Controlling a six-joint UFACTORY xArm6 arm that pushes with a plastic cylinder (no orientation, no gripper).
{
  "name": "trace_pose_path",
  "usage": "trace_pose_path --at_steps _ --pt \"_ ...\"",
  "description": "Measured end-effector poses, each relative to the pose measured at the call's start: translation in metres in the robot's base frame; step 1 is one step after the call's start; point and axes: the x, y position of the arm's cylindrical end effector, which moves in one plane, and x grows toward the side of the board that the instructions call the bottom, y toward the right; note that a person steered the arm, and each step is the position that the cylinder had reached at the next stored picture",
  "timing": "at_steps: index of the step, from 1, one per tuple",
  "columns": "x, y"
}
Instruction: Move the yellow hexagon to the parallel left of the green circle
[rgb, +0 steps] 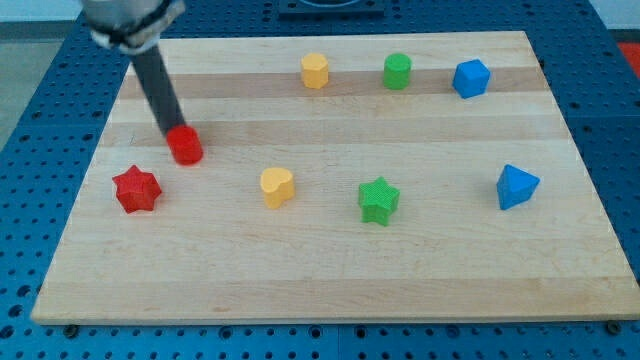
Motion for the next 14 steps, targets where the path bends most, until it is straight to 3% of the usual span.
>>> trace_pose_path --at_steps 1,3,4,5,6,7,11,12,14 --pt "0.001 0.004" --pt "-0.016 0.158" --pt "-0.016 0.170" --pt "-0.017 0.219" --pt "-0.017 0.225" --pt "-0.063 0.226" --pt "-0.093 0.226" --pt "-0.116 0.187" --pt "-0.116 0.155"
